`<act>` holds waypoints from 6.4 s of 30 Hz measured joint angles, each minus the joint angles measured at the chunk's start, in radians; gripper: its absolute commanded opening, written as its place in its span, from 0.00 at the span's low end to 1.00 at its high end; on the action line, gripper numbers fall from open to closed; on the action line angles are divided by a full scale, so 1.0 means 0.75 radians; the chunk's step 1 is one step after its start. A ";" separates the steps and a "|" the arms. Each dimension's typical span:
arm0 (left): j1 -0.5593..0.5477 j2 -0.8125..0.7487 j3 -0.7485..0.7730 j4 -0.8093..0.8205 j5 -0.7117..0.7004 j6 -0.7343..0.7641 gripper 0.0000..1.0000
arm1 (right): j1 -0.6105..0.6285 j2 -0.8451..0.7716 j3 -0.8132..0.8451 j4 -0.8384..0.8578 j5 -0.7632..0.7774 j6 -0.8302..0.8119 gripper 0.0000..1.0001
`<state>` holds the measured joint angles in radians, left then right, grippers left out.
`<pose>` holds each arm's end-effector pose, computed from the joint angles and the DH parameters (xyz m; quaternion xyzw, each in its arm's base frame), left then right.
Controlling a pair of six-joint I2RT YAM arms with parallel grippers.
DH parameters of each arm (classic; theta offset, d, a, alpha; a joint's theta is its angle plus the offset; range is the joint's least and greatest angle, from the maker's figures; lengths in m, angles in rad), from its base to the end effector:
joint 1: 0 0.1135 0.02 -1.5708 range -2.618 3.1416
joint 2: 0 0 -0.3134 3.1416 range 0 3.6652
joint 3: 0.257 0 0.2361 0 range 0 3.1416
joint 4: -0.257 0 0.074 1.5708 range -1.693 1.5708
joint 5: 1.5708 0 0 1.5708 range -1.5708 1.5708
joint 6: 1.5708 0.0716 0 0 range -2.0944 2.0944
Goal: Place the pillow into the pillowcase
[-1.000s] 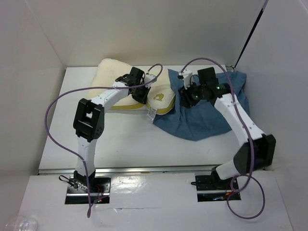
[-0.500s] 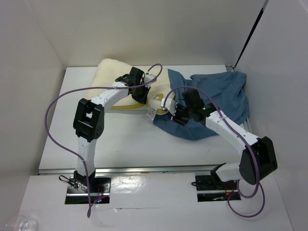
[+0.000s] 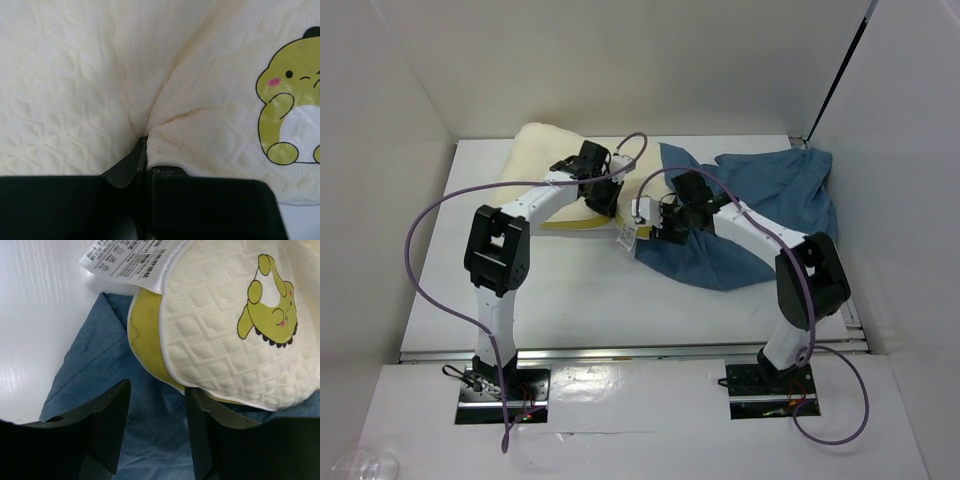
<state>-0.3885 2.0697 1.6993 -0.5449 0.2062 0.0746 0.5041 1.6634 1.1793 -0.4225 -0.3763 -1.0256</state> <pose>0.4501 -0.2001 0.2478 0.2484 0.9090 -0.1463 0.3010 0.3075 0.1997 0.2617 -0.6870 0.6278 0.0883 0.3550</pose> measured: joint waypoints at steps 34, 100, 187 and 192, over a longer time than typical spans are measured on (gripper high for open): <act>0.064 0.007 0.012 -0.022 0.043 -0.004 0.00 | 0.005 0.145 0.014 -0.002 0.012 -0.094 0.61; 0.012 0.099 0.125 -0.166 0.081 -0.039 0.00 | 0.242 -0.075 0.183 -0.392 0.017 0.120 0.00; 0.253 -0.087 -0.291 0.258 0.022 -0.289 0.00 | -0.141 0.686 1.181 -0.663 -0.128 1.631 0.55; 0.173 -0.088 -0.271 0.278 -0.100 -0.243 0.00 | -0.113 0.719 1.292 -0.665 -0.205 1.656 0.52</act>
<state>-0.2588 2.0037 1.4963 -0.3363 0.1314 -0.1074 0.4194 2.2024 2.1483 -0.9215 -0.5304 0.2165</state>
